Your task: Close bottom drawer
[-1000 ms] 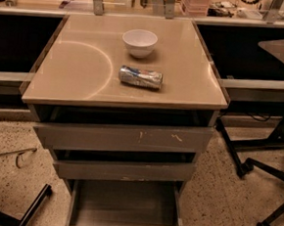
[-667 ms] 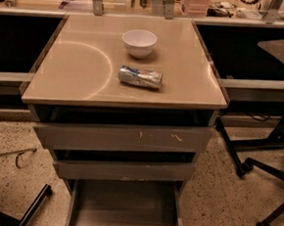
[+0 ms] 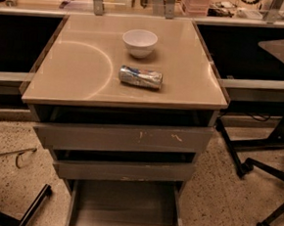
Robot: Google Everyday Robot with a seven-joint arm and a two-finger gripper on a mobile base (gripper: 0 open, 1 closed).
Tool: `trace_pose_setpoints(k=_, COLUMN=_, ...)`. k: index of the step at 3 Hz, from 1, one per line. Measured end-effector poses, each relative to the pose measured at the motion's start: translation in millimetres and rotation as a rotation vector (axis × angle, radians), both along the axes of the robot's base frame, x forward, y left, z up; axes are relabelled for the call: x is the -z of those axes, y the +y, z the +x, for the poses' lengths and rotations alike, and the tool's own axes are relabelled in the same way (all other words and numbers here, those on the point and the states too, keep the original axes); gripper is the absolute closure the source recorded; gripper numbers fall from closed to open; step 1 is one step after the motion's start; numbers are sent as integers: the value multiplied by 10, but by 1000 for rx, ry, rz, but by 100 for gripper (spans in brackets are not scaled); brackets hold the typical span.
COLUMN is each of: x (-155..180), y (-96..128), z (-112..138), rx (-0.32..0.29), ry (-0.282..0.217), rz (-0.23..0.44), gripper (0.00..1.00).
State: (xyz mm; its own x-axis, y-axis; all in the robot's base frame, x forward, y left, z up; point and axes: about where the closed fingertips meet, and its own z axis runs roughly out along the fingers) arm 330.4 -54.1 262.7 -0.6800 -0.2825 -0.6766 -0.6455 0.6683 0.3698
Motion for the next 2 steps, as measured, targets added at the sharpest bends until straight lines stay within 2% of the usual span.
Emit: trace_pose_setpoints(k=2, x=304, y=83, z=186, rx=-59, ry=59, rz=23, gripper=0)
